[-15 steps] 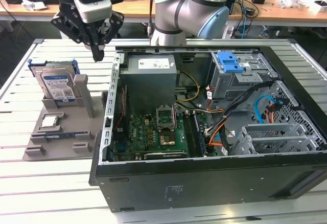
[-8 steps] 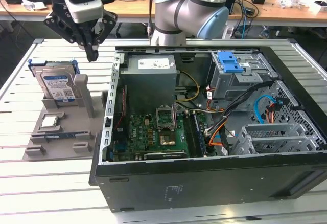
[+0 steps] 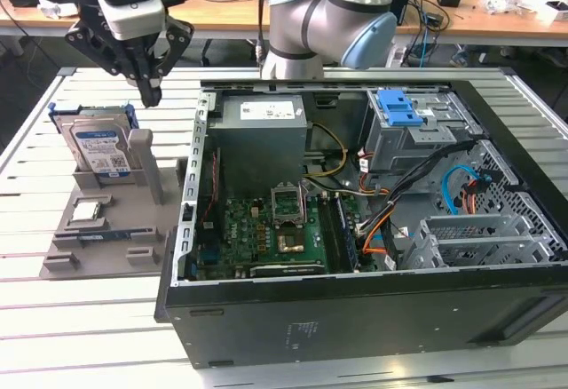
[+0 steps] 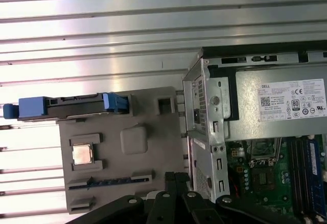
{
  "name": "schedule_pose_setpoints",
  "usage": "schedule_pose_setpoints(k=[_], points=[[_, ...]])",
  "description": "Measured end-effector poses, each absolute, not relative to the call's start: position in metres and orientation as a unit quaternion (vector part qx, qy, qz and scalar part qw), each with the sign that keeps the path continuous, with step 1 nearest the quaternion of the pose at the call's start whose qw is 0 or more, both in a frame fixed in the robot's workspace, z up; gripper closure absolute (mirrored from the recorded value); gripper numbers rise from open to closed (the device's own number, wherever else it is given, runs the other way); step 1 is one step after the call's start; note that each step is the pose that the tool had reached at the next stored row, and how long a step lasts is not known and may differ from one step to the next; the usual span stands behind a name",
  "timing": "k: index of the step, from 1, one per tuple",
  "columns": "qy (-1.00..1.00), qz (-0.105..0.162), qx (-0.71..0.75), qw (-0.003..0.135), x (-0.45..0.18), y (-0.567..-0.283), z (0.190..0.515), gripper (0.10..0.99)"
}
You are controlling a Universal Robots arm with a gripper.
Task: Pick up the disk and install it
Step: 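Reach for the disk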
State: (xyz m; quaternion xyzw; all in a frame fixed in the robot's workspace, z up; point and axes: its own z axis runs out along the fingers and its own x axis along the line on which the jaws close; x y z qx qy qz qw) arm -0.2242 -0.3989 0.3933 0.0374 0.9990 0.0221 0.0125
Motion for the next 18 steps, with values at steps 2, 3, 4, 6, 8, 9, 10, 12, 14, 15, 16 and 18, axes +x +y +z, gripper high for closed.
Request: schedule_pose_setpoints(k=[2,3,4,6,8,9,10,12,14,15,16,18], points=[[0.999,0.022,0.037,0.013,-0.227,-0.399,0.393,0.984],[0.999,0.022,0.037,0.013,-0.229,-0.399,0.393,0.984],[0.999,0.022,0.037,0.012,-0.23,-0.399,0.393,0.984],[0.999,0.022,0.037,0.012,-0.233,-0.399,0.393,0.984],[0.999,0.022,0.037,0.012,-0.235,-0.399,0.393,0.984],[0.999,0.022,0.037,0.013,-0.236,-0.399,0.393,0.984],[0.999,0.022,0.037,0.012,-0.238,-0.399,0.393,0.984],[0.999,0.022,0.037,0.012,-0.242,-0.399,0.393,0.984],[0.999,0.022,0.037,0.012,-0.244,-0.399,0.393,0.984],[0.999,0.022,0.037,0.012,-0.246,-0.399,0.393,0.984],[0.999,0.022,0.037,0.012,-0.247,-0.399,0.393,0.984],[0.999,0.022,0.037,0.012,-0.25,-0.399,0.393,0.984]])
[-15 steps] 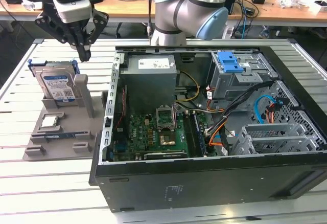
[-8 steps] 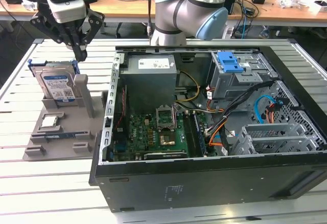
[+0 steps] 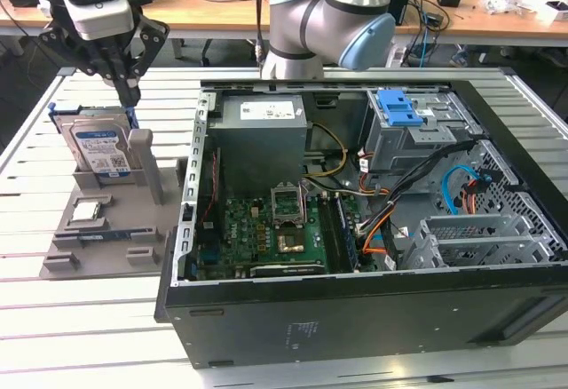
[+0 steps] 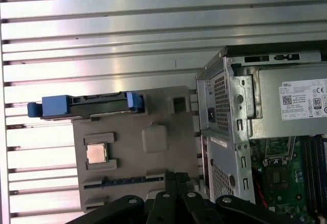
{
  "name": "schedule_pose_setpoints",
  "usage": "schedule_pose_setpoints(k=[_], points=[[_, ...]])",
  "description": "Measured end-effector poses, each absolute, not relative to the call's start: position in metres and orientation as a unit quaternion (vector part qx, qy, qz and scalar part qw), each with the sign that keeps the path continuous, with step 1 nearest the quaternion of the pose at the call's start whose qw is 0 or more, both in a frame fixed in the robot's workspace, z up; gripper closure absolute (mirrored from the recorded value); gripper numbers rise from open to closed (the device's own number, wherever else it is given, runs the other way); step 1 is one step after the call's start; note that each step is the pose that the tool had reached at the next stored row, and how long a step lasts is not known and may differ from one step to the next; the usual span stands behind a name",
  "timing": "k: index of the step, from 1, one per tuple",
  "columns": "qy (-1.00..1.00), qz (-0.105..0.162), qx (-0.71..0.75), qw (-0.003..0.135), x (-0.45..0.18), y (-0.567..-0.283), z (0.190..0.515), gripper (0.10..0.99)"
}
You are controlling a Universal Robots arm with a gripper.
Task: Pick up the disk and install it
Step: 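Reach for the disk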
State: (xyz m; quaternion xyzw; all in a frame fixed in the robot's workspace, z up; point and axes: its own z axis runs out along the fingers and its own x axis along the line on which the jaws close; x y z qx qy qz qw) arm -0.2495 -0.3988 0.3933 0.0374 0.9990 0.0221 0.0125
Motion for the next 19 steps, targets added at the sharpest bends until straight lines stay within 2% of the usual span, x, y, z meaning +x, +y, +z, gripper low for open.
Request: schedule_pose_setpoints(k=[19], points=[[0.999,0.022,0.037,0.012,-0.274,-0.399,0.393,0.984]])
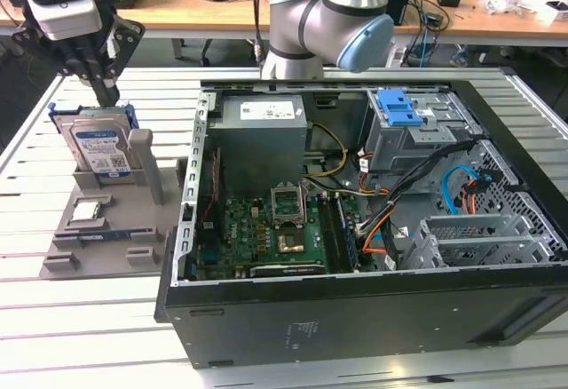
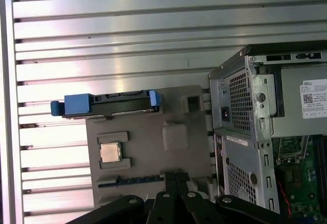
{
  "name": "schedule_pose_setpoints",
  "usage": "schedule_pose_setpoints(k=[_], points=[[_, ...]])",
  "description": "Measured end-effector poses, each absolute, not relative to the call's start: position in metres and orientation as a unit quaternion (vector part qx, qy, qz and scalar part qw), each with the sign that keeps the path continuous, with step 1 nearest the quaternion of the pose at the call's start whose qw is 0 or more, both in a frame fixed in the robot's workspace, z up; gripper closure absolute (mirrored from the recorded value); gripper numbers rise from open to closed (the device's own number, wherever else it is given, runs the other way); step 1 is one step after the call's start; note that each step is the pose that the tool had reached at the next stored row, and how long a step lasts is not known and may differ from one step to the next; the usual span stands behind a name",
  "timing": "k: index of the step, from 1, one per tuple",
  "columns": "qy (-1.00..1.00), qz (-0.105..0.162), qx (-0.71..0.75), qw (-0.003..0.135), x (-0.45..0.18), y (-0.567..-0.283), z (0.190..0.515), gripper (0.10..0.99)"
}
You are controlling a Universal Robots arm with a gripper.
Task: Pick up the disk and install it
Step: 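Reach for the disk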
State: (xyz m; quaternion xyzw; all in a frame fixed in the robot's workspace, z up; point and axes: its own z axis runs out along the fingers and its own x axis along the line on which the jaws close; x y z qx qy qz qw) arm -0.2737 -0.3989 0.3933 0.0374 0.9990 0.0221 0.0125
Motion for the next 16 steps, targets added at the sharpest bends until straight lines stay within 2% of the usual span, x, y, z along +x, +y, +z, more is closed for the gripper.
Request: schedule_pose_setpoints(k=[16], points=[[0.999,0.022,0.037,0.012,-0.295,-0.399,0.393,0.984]])
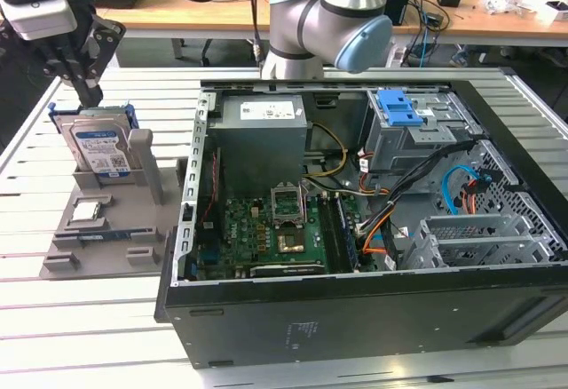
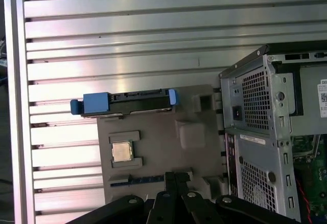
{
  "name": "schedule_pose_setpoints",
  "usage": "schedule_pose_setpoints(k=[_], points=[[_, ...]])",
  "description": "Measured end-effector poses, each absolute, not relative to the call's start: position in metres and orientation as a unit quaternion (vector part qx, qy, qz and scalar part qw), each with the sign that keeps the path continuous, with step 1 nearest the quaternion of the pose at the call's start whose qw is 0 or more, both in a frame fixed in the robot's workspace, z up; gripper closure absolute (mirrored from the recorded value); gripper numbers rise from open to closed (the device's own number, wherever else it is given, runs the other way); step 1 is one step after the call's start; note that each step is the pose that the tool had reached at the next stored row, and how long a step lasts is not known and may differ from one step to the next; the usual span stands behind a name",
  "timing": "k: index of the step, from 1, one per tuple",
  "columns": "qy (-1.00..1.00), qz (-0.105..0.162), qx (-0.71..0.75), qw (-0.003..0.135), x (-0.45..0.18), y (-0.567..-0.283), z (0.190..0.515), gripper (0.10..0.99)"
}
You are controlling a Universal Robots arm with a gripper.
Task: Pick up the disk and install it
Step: 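Reach for the disk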
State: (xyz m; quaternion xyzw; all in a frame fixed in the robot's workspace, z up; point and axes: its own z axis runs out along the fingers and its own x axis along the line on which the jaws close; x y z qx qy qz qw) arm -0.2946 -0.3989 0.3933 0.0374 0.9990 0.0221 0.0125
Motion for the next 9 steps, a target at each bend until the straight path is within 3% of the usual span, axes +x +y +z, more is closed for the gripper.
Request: schedule_pose_setpoints(k=[9], points=[[0.999,0.022,0.037,0.012,-0.3054,-0.3989,0.3933,0.984]])
